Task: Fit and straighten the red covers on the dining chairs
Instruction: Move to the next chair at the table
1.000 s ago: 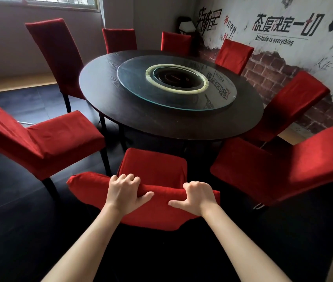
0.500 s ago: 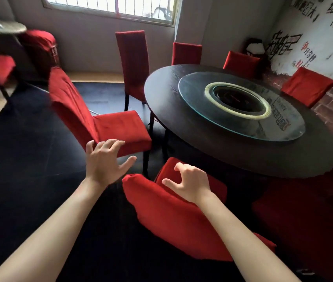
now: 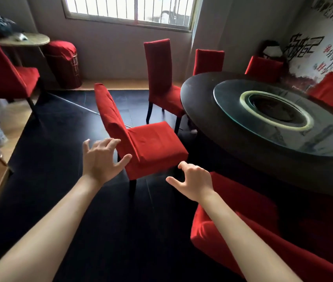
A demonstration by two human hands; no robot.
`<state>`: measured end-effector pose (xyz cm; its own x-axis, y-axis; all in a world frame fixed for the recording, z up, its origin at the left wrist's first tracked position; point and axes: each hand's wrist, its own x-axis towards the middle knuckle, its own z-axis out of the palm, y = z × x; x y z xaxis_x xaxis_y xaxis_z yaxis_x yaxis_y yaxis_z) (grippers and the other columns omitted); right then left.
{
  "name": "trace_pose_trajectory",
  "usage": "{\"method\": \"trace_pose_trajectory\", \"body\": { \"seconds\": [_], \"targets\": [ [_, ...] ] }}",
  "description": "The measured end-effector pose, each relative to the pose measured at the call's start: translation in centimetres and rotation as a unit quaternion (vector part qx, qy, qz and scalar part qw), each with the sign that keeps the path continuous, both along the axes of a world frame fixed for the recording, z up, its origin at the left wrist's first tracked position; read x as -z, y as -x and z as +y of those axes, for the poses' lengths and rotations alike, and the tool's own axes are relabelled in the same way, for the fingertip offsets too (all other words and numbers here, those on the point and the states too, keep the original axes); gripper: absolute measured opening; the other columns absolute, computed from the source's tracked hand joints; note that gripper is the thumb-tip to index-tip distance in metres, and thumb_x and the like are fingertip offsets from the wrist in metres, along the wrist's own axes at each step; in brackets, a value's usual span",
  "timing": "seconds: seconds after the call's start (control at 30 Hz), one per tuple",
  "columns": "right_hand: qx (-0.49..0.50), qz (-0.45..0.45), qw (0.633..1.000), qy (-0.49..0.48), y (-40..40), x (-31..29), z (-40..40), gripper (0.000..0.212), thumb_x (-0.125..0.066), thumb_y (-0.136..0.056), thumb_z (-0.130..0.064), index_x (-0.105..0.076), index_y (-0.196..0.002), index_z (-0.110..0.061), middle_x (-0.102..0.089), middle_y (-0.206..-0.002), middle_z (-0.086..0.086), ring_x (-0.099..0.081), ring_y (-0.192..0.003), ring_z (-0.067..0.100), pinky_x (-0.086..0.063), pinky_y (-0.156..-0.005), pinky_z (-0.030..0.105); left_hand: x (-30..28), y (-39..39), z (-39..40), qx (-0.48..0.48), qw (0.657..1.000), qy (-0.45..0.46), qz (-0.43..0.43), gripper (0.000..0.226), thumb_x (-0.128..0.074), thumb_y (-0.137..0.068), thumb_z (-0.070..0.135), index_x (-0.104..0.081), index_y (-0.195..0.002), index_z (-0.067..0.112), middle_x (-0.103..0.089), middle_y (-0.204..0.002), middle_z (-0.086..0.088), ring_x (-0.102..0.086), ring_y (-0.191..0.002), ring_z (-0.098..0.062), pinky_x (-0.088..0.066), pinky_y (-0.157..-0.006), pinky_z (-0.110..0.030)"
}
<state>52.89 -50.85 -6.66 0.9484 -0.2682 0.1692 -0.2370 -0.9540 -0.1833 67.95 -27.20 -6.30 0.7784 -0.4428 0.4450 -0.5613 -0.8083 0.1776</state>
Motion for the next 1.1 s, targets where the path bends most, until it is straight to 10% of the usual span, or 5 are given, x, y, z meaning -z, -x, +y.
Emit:
{"method": "trace_pose_trajectory", "body": {
  "seconds": [1.1],
  "targets": [
    [0.234, 0.04, 0.971, -0.04, -48.4, 3.3, 10.9, 0.069, -0.046, -0.079, -0.076, -0.055, -0.113, -0.016, -0.066, -0.104, 0.003, -0.063, -0.096, 0.026, -0.048, -0.078, 0.035, 4.7, -52.9, -1.7, 0.279, 0.958, -0.061, 0.039, 0.067, -0.04, -0.074, 0.063, -0.069, -0.109, 0.015, -0.069, -0.105, -0.01, -0.064, -0.094, -0.035, -0.034, -0.098, -0.053]
  ]
}}
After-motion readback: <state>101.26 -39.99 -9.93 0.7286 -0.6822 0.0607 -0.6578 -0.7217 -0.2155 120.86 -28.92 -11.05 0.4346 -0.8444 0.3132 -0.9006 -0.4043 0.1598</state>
